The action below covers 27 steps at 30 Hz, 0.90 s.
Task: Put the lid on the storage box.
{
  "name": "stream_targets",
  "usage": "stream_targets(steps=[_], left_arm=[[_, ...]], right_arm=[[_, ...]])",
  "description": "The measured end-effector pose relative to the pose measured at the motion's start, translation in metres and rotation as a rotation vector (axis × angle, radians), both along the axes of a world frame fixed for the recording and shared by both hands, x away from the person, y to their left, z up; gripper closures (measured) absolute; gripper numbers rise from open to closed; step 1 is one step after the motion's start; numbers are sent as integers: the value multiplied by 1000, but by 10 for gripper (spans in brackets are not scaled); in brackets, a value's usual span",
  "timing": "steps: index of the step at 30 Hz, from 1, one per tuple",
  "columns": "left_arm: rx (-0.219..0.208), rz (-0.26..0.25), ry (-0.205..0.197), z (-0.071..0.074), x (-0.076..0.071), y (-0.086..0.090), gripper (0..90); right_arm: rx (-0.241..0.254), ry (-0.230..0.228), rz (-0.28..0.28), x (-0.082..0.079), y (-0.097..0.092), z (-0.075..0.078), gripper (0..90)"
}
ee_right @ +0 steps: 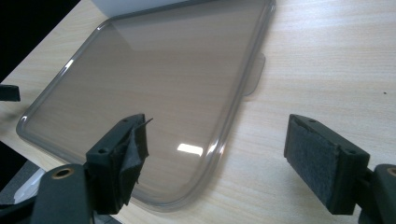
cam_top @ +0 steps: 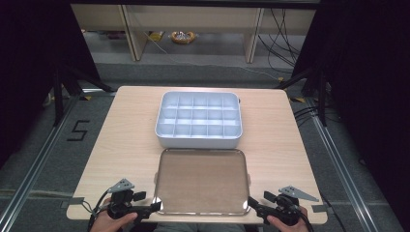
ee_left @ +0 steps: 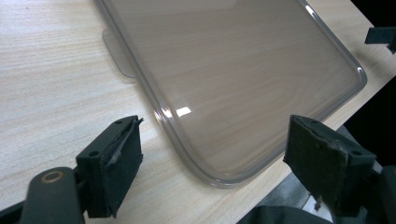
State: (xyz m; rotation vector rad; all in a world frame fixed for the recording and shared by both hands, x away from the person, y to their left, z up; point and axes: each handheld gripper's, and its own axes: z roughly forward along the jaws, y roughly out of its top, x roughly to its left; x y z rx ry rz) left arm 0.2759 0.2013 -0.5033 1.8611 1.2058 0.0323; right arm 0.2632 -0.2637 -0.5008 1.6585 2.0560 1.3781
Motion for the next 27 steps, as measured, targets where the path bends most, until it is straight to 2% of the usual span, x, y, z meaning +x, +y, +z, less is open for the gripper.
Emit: stream_targets(steps=[1,2,3,5,6,7,8,9,10,11,12,13,14,15,18,19,20,22,23,24,25,26,27], left_arm=[[1,3,2,0,0,-1,187],[1,-2,2,0,-1,-3,186],[4,-3,-2,0,-1,-4,192],[7,-8,0,0,-2,-6,200],[10,-12,-1,0,-2,-8,203],[18,-23,-2,-1,-3,-11,209],[18,-23,-2,-1,-3,-11,219],[15,-23,0,-1,-3,-12,229],[19,-20,0,-1,-3,-13,238],[15,-6,11,-1,-4,-15,238],[28,-18,0,-2,-2,-15,273],[31,-17,0,-2,-2,-15,283],[31,-17,0,-2,-2,-15,290],[17,16,18,-2,-2,-17,301],[16,26,9,-2,0,-16,323],[19,33,12,-1,0,-15,334],[27,28,2,-1,1,-14,343],[34,26,-4,-2,3,-13,355],[64,5,1,-3,5,-11,371],[64,5,1,-3,5,-11,381],[39,41,6,-4,5,-14,381],[46,33,9,-5,6,-14,390],[79,3,31,-8,9,-12,412]], right_arm=[[-13,16,-10,-1,1,1,225],[-12,-1,9,1,1,-1,226],[-9,30,-4,-1,3,1,226],[-22,16,10,0,2,0,229],[5,6,10,0,5,-1,239],[-1,10,9,0,5,-1,242],[13,27,10,-1,7,-1,248],[-10,34,22,-1,7,-1,254],[29,66,-11,-3,11,0,258],[29,66,-11,-3,11,0,258],[39,67,0,-2,12,-1,273],[11,43,13,0,11,-2,281],[11,43,13,0,11,-2,281],[19,42,8,0,13,-3,300],[27,50,11,1,13,-4,317],[39,49,12,2,14,-4,323],[29,40,8,3,14,-5,334],[42,51,3,4,16,-5,348],[30,54,-8,5,15,-6,362],[30,54,-8,5,15,-6,362],[45,62,4,6,16,-7,368],[49,66,-2,6,17,-8,372],[48,74,-2,9,18,-11,381]])
